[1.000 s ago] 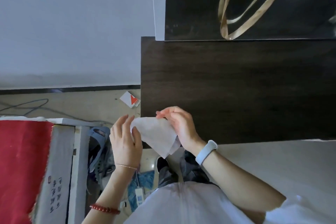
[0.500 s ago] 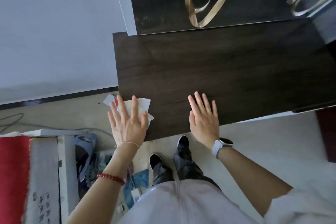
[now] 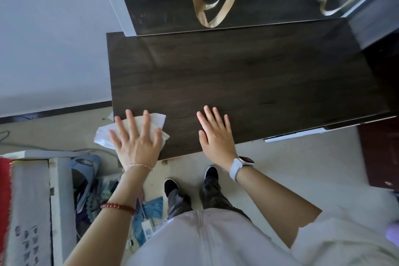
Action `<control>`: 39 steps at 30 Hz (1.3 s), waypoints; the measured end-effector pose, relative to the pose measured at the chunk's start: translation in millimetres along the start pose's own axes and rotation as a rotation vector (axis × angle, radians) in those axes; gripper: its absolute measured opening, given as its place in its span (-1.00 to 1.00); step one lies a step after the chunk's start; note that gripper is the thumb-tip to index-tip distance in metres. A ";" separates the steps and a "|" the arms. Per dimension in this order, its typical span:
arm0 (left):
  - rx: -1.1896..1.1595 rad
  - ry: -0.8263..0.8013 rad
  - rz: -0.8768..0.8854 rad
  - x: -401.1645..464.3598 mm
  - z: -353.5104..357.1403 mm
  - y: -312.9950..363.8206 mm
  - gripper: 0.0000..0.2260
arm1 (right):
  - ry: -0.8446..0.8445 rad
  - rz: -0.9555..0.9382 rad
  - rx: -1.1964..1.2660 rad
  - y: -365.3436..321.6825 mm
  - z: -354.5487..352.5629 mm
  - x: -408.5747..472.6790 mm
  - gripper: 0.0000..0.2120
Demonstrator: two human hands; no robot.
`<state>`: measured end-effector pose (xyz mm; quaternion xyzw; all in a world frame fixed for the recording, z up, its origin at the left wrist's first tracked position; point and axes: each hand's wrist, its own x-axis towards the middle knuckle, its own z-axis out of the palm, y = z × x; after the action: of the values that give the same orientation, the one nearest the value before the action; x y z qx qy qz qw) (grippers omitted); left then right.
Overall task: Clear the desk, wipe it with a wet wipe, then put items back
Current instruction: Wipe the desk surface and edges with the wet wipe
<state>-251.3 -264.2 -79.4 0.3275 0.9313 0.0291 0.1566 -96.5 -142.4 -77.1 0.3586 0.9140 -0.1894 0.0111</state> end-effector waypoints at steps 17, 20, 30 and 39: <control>-0.067 0.077 0.345 -47.3 14.3 -6.0 -0.58 | 0.182 0.278 0.103 41.0 -16.0 -7.2 -0.53; -0.461 0.313 0.070 -51.4 -12.7 -16.8 -0.74 | 0.149 0.227 0.107 30.4 -13.9 -4.7 -0.51; -0.296 0.375 -0.049 -20.3 -14.4 -8.3 -0.82 | 0.161 0.169 0.131 31.7 -13.1 -5.8 -0.54; 0.040 0.060 0.196 -48.2 11.7 -17.3 -0.50 | 0.203 0.203 0.122 28.1 -5.4 -4.4 -0.52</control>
<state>-222.6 -308.2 -80.2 0.4192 0.8994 0.0356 0.1187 -74.1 -124.5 -80.9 0.4665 0.8563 -0.2050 -0.0842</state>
